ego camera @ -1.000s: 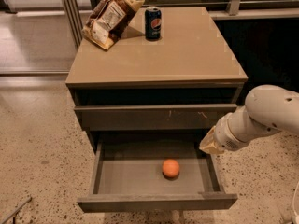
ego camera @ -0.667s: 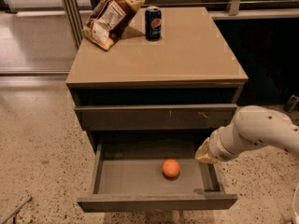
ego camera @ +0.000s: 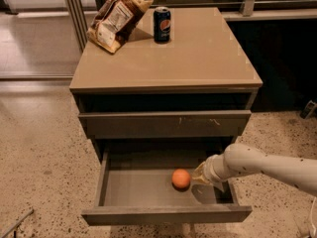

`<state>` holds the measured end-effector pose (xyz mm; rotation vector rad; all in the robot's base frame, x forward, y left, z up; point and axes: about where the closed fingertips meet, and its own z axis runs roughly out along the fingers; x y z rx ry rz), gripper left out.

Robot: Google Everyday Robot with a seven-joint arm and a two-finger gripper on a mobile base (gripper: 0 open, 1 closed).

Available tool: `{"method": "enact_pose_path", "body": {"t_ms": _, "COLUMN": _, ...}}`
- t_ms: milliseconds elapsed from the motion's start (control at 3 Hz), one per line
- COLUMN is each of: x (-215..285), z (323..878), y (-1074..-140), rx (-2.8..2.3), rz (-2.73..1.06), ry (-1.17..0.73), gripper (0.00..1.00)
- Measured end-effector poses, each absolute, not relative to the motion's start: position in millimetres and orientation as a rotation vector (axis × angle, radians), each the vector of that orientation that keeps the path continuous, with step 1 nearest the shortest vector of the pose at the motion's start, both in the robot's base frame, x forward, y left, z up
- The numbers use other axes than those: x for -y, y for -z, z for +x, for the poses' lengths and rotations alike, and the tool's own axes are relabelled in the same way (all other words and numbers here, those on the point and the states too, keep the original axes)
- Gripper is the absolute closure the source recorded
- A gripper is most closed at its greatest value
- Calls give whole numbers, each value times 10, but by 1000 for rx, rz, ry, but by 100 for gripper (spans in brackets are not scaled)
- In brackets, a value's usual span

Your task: Pick orange from middle drawer and place on counter

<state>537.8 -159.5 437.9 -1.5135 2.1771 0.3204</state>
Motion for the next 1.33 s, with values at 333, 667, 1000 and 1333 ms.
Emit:
{"method": "enact_pose_path", "body": {"t_ms": 333, "x": 1597, "z": 5379, "y": -4386, "rx": -2176, "rz": -1513, "ry": -319, "gripper": 100}}
{"method": "enact_pose_path", "body": {"t_ms": 667, "x": 1591, "z": 5365, "y": -4386, "rx": -2160, "rz": -1507, "ry": -326, "gripper": 81}}
{"method": "enact_pose_path", "body": {"t_ms": 1000, "x": 1554, "z": 5400, "y": -4357, "rx": -2131, "rz": -1494, "ry": -347, "gripper": 58}}
{"method": "enact_pose_path", "body": {"t_ms": 1333, "x": 1503, "z": 5467, "y": -4315, "rx": -2106, "rz": -1481, "ry": -377, "gripper": 34}}
